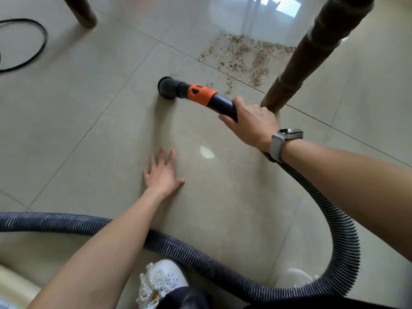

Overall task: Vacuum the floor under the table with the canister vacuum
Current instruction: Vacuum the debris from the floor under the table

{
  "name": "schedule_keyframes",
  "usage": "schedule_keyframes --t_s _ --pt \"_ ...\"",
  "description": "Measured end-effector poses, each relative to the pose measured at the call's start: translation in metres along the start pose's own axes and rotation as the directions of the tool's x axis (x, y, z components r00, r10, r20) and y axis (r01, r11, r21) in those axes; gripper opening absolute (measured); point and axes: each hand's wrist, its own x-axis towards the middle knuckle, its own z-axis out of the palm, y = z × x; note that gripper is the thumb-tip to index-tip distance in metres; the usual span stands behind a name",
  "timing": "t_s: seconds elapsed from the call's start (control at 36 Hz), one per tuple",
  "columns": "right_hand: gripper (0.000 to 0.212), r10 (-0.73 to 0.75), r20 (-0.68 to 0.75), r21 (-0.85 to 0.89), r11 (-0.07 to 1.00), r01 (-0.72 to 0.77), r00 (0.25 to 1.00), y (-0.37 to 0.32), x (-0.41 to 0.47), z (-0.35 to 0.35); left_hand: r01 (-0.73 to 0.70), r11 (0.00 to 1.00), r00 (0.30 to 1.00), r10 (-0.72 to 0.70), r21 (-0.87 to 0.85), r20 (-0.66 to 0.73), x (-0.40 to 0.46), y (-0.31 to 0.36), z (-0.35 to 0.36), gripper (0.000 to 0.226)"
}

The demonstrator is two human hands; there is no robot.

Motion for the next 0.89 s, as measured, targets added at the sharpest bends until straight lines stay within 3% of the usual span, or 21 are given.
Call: schedule_keyframes --t_s 0.25,0.39,0.61,0.89 --pt "0.043 0.130 -0.055 0.032 0.991 -0.129 0.990 0.012 0.016 -0.005 0.018 1.000 1.000 -0.018 -0.018 -0.008 -0.002 0.003 -0.002 0.093" --pt "0.044 0.146 0.040 0.144 0.978 -0.150 0.989 0.011 0.029 -0.002 0.025 0.999 1.000 -0.026 -0.022 -0.014 -0.002 0.004 -0.002 0.093" --pt "0.036 0.068 0.209 0.393 0.908 -0.147 0.976 0.002 0.040 -0.006 0.024 1.000 1.000 -0.024 -0.004 -0.004 0.000 0.002 -0.001 0.095" --pt "0.035 -0.059 0.269 0.309 0.951 -0.028 0.961 0.005 0.003 -0.007 0.016 1.000 1.000 -0.015 0.018 -0.010 -0.001 0.000 -0.001 0.094"
